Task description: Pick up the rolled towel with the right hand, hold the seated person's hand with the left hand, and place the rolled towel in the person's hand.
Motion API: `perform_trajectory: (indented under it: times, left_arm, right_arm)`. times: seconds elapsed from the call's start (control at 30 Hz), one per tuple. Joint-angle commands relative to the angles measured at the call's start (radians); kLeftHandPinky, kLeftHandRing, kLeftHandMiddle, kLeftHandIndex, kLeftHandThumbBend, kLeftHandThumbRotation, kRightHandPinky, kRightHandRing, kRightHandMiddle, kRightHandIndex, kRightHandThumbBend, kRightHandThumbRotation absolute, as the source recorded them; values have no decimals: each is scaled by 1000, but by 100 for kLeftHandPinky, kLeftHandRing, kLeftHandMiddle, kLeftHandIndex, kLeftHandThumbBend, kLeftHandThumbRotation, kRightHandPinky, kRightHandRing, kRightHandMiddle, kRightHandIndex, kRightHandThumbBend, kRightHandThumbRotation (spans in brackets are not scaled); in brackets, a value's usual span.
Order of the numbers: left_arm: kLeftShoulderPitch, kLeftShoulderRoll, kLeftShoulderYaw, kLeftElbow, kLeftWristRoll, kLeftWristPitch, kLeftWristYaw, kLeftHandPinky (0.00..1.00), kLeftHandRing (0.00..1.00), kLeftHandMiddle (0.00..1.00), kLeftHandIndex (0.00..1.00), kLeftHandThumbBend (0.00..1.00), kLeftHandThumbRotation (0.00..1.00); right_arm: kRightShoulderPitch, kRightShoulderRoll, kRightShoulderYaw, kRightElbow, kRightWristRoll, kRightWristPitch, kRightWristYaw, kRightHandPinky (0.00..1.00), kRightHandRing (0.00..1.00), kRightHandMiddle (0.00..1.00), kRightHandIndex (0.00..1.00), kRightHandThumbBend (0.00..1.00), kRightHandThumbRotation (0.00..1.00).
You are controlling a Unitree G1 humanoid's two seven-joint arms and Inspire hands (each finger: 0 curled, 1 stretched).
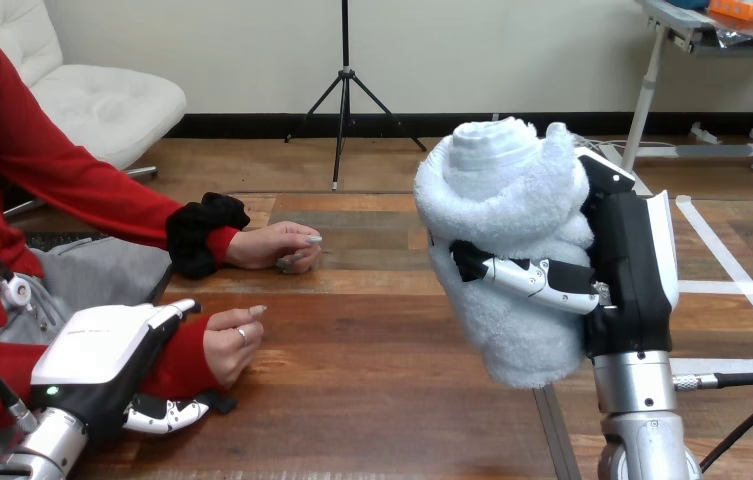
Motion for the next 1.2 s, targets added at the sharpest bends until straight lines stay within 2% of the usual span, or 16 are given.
perform_trajectory:
  times: [0.0,0.13,0.37,0.63,0.93,1.17]
  left_arm:
    - [-20,16,-36,43,21,23,-44,82,78,78,82,100,40]
    - [-20,14,-34,45,13,25,-55,73,72,74,79,100,39]
    - [-19,16,-31,33,1,27,-87,64,65,69,73,100,36]
    - [-20,16,-34,24,-7,35,-114,51,53,58,63,99,30]
    - [-19,10,-28,19,-19,45,-137,45,47,51,55,95,25]
    - [-14,9,-18,17,-43,14,-135,42,42,46,50,92,19]
  right_arm:
    - [-30,9,-14,-88,20,2,1,16,21,31,33,69,0]
    - [-24,11,-14,-104,28,12,8,16,21,30,33,69,0]
    - [-18,15,-15,-120,30,19,7,15,20,30,32,68,0]
    - [-15,17,-17,-130,36,22,11,14,19,29,32,67,0]
    - [-15,18,-19,-134,29,16,6,14,19,29,32,67,0]
    - [-15,21,-19,-135,33,21,7,14,18,29,32,67,0]
